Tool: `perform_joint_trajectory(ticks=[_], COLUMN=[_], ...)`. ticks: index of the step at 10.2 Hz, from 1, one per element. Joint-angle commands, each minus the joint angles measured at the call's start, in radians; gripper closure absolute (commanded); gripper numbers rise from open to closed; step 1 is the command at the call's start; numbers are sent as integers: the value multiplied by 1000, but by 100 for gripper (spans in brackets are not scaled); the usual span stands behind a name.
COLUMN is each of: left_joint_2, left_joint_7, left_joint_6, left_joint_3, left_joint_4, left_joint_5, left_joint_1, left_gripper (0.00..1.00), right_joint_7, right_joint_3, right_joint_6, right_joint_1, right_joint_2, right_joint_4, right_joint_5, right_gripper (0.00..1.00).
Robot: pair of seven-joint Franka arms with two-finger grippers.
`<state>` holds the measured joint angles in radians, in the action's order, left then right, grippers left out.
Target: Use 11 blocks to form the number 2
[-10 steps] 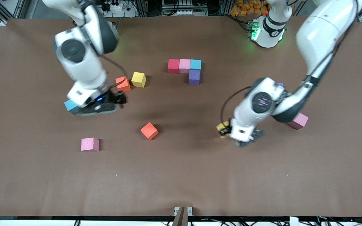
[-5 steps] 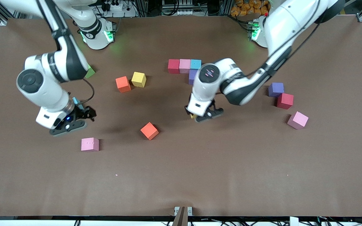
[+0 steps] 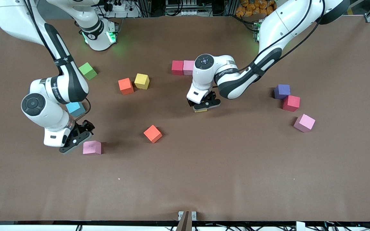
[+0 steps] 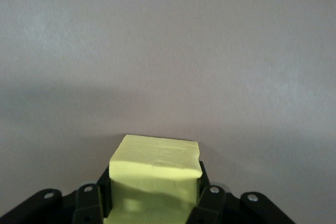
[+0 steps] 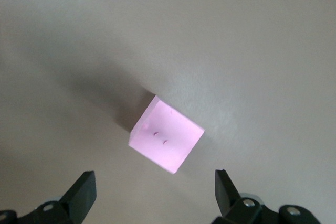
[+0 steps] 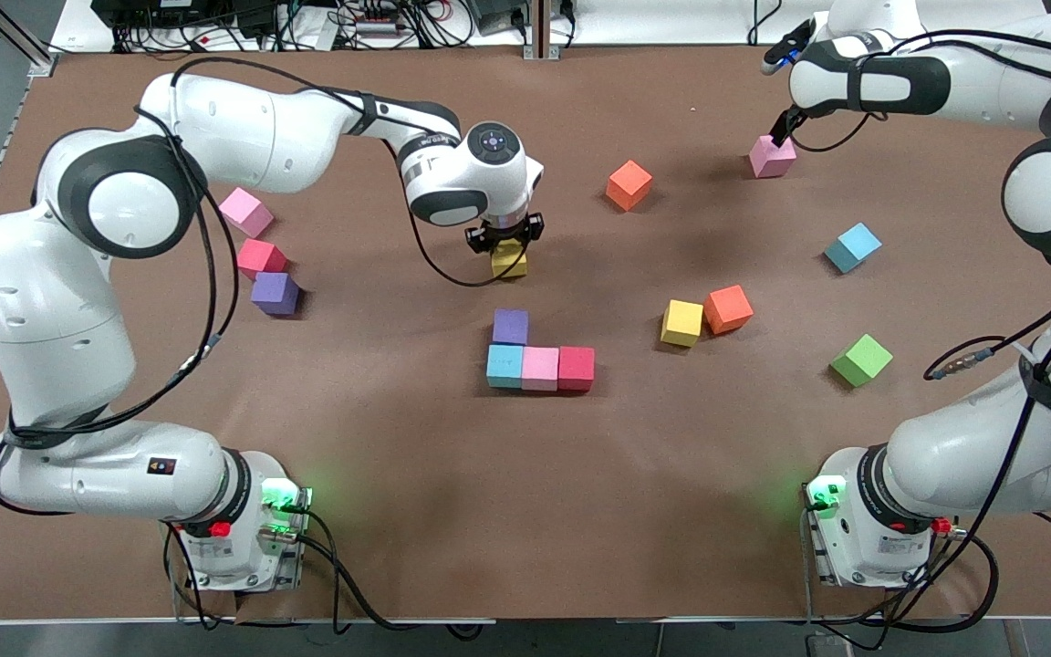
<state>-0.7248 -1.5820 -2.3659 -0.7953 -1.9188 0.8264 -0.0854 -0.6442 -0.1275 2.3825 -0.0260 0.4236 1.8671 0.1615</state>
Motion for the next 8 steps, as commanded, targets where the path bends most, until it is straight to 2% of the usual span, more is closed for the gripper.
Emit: perform_joint_trajectory(ticks=[1,2,3,8], left_joint_2=[63,83,88,76], left_joint_7=[-18,-18,-16,5], left_joint_6=[-44,-58,-64,-65], left_joint_3=[-73,-88,-88,-88], left_joint_4=[-119,-152,-160,-166], left_joint_5=[37,37,37,60], left_joint_1=[56,71,72,66], left_gripper=[100,100,100,100], right_joint_7=[-386,-551,-613,-690], right_joint_3=[-12,-9,-9,-17], right_joint_6=[58,110,124,113], right_joint_1=[-23,-25,-38,-45], right_joint_2=[91,124,153,192], right_joint_4=[-91,-100,-100,-98], right_joint_5=[19,16,3,-11], right_gripper=[0,0,0,0])
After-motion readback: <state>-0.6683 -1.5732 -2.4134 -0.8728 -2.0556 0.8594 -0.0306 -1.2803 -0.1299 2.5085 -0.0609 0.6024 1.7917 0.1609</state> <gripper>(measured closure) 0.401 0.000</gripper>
